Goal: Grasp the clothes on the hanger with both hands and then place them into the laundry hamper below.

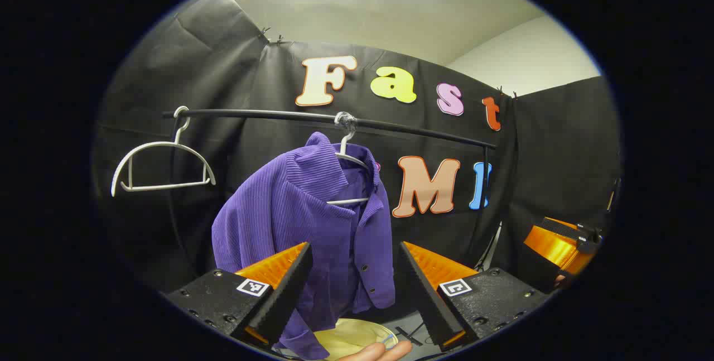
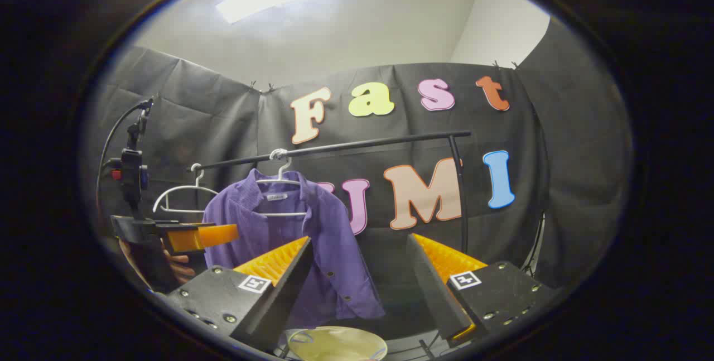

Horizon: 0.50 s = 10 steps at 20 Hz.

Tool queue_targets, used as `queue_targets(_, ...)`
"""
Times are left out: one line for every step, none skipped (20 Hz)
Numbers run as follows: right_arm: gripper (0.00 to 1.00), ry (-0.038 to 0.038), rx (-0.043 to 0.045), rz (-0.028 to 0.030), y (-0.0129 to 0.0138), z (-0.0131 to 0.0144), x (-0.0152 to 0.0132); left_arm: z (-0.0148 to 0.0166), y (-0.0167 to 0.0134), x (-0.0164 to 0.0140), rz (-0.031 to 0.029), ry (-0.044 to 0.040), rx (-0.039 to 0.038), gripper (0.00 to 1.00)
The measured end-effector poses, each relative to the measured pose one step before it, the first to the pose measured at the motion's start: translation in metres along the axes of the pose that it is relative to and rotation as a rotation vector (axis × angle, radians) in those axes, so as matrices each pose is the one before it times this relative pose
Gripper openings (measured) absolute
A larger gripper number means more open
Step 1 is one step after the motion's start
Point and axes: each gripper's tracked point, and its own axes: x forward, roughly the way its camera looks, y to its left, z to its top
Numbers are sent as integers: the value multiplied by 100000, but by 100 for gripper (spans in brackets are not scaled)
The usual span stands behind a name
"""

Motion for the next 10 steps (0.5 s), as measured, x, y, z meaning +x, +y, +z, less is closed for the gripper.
queue_targets(100,-139,65,180,-66,49,40,234,-76,-15,47,-600,356,91)
queue_targets(100,-207,48,563,68,42,-118,36,-266,-32,-382,-772,144,91)
queue_targets(100,-920,360,449,15,151,-105,75,-210,53,-303,-390,-13,95)
queue_targets(100,-1058,619,679,17,212,-112,-21,-204,54,-519,35,-47,91)
queue_targets(96,-595,647,1043,231,146,-132,-43,-251,10,-780,40,-247,95)
queue_targets(96,-261,634,544,23,-27,-127,-167,-98,63,-396,251,-161,95)
queue_targets(100,-81,434,241,-60,22,-126,-3,24,132,-85,-122,-5,92)
queue_targets(100,-155,31,30,-63,-6,1,-182,89,146,329,65,-51,91)
queue_targets(100,123,-379,-311,-148,-87,12,-184,95,160,252,570,-235,91)
queue_targets(100,441,-428,-508,-152,-341,-35,-270,-61,84,-4,625,-464,91)
